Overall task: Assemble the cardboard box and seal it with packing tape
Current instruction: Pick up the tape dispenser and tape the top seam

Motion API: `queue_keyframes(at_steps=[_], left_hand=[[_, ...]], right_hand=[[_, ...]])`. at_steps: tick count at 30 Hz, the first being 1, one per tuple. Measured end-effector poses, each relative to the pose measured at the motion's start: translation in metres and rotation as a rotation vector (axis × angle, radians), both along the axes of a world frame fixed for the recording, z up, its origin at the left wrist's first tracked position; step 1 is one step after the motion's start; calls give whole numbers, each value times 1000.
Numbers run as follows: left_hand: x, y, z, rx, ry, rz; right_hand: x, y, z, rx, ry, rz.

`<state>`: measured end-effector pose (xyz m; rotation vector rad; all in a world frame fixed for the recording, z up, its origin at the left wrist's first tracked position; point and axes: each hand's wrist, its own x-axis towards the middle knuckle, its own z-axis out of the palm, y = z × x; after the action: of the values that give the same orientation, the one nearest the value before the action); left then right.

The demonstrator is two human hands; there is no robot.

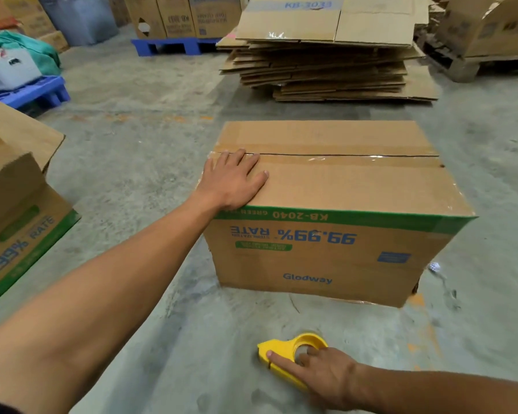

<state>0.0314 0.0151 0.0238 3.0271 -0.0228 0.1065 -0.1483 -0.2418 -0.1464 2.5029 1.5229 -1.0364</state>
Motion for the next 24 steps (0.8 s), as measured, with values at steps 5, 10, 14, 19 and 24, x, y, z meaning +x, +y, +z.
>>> queue_keyframes(at_steps=[5,10,14,19,24], left_hand=[[3,0,3,-1,15,3],[5,-1,8,-17,30,-7],[6,-3,12,-51,29,6],[8,-2,23,-140,50,5],[8,-1,66,-409,-217,-82]], right_hand=[[10,-1,5,-39,31,-1],[22,13,12,-79,82,-108],[43,26,38,104,412,-519],[68,36,99,492,985,-771],[122,28,203,847,1033,-616]])
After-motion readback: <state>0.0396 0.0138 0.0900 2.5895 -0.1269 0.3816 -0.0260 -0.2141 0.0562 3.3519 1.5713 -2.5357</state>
